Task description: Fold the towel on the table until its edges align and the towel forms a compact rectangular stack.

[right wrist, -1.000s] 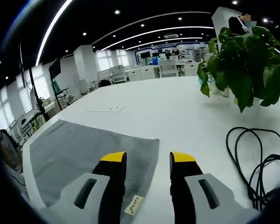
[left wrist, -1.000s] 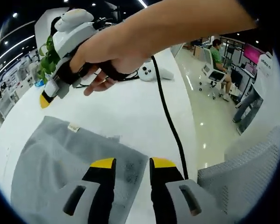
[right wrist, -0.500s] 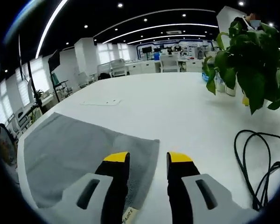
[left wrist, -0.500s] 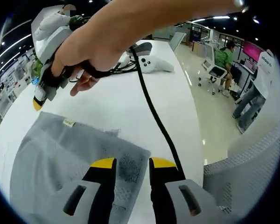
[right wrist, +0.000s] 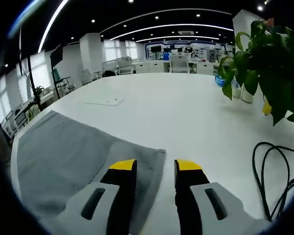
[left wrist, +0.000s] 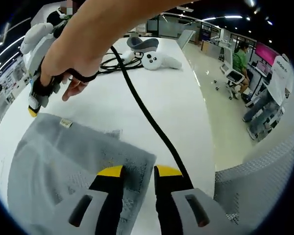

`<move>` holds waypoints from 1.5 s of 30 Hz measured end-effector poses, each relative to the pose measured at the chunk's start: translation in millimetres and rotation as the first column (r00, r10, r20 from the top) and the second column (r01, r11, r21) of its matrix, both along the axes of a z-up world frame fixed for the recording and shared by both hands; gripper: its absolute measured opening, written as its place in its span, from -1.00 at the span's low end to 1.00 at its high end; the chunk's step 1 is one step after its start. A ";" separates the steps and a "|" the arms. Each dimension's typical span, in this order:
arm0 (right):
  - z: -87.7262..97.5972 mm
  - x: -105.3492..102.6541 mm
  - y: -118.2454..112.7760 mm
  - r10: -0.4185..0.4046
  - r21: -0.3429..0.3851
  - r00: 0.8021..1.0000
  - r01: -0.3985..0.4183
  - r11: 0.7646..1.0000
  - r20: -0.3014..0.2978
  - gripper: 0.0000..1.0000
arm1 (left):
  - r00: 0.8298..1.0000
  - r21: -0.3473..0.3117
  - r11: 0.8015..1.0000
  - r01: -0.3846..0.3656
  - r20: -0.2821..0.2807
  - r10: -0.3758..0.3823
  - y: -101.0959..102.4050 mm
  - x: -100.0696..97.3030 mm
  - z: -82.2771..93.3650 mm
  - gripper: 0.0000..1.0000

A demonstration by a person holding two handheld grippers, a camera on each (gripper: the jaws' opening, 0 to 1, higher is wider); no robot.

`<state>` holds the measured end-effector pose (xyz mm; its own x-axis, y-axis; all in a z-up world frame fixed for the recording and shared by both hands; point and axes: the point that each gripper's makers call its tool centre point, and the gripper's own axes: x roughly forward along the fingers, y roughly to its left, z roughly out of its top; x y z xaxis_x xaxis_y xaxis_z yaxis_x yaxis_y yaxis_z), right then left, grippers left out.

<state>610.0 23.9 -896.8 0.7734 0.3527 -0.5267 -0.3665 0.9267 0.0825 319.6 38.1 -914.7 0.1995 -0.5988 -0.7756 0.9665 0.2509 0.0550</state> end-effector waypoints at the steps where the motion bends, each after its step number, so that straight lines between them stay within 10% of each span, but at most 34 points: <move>1: -1.7 0.8 0.9 0.001 -0.003 1.000 -0.001 1.000 -0.004 -0.40 | 1.000 0.000 1.000 -0.004 -0.002 0.004 0.4 -1.1 0.3 -0.54; 25: -17.4 -1.9 0.9 0.094 -0.118 0.994 -0.100 0.988 -0.057 -0.93 | 0.999 0.018 0.999 -0.032 -0.004 0.032 -16.4 3.9 0.5 -0.87; 45: 4.1 -10.7 -47.9 0.048 -0.161 0.996 -0.059 0.985 -0.072 -0.99 | 0.997 -0.072 0.995 -0.071 -0.024 0.070 -51.7 -2.6 23.0 -0.92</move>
<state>599.3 -24.0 -892.8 0.7166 0.2981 -0.6306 -0.4146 0.9091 -0.0413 317.1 -13.6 -891.6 0.2273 -0.6386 -0.7352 0.9470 0.3210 0.0139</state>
